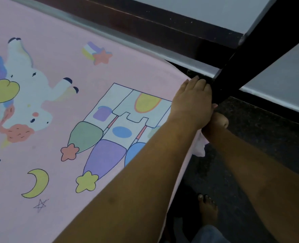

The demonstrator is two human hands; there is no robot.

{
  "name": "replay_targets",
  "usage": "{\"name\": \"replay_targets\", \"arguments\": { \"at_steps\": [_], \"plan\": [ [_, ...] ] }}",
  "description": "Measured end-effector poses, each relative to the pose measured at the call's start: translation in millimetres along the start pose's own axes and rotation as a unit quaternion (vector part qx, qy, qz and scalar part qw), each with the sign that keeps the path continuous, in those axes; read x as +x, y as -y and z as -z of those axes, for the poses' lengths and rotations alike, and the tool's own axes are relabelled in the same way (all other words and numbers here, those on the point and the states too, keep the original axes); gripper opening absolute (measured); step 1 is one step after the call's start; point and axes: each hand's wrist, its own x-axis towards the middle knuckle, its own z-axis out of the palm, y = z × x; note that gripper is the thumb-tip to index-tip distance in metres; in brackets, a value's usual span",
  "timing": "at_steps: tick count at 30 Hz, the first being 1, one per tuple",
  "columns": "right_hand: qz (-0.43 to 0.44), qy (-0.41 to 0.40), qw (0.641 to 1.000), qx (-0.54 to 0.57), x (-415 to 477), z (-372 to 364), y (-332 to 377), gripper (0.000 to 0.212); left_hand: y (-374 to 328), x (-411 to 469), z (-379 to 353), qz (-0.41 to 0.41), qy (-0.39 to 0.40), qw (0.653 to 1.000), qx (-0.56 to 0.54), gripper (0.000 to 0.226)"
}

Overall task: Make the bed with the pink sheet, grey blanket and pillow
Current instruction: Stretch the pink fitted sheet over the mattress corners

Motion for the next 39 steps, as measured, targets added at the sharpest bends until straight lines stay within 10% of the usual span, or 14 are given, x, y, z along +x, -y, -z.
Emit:
{"name": "replay_targets", "arguments": {
  "at_steps": [4,17,25,27,28,31,32,35,39],
  "plan": [
    [-0.03,0.005,0.998,-0.046,-142,94,9,0.016,-5,-39,-13,0.024,-0.02,1.0,0.005,0.063],
    [0.118,0.039,0.98,0.157,-232,177,-40,0.031,-34,-55,-7,0.115,-0.046,0.984,-0.128,0.067],
    [0.097,0.144,0.939,0.295,-309,134,-25,0.051,-105,-207,-55,0.271,-0.207,0.905,-0.256,0.023],
    [0.045,0.201,0.874,0.44,-341,112,-24,0.039,-127,-246,-80,0.417,-0.173,0.806,-0.383,0.016],
    [0.001,0.25,0.824,0.509,-355,102,-22,0.035,-134,-261,-92,0.513,-0.159,0.702,-0.467,0.014],
    [-0.077,0.35,0.713,0.602,-387,60,-17,0.051,-134,-310,-121,0.676,-0.166,0.26,-0.669,0.022],
    [-0.089,0.365,0.69,0.619,-393,43,-14,0.058,-130,-325,-130,0.67,-0.187,0.167,-0.699,0.03],
    [-0.077,0.397,0.658,0.635,-413,-1,4,0.07,-106,-369,-159,0.637,-0.265,0.054,-0.722,0.042],
    [-0.039,0.404,0.635,0.658,-429,-23,33,0.074,-71,-399,-174,0.588,-0.32,0.021,-0.743,0.016]
  ]
}}
